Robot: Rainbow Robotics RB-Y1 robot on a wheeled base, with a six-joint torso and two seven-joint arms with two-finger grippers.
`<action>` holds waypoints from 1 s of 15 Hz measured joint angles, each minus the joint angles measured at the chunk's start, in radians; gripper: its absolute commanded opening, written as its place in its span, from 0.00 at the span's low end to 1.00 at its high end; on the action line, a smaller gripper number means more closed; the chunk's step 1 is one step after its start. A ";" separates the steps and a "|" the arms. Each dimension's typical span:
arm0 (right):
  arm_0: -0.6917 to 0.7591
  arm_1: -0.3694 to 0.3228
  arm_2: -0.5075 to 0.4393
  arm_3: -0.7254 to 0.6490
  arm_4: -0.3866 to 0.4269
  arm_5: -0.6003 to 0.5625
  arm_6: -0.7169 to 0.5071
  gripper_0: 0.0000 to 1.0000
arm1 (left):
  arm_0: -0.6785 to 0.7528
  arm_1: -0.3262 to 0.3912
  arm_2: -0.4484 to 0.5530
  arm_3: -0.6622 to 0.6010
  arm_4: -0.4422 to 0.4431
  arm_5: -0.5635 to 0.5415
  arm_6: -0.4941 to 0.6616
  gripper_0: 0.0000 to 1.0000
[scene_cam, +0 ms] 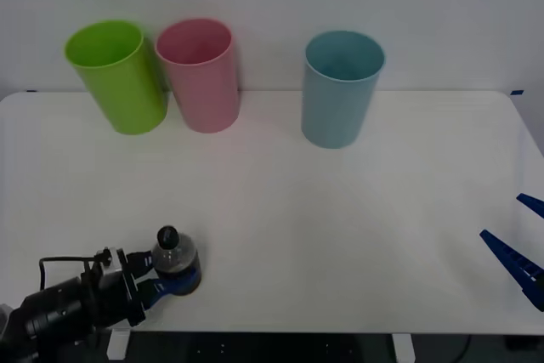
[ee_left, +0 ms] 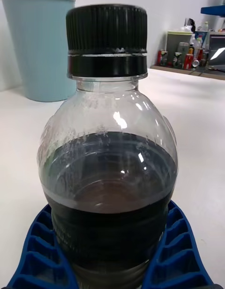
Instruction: Grasp the object on the table and drop it into the matching bin: aluminum can to the light blue bin, PET bottle to the pink bin.
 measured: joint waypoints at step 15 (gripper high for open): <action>0.000 0.000 0.000 0.000 0.000 0.000 0.000 1.00 | -0.005 0.084 0.166 -0.083 0.234 0.078 0.279 0.00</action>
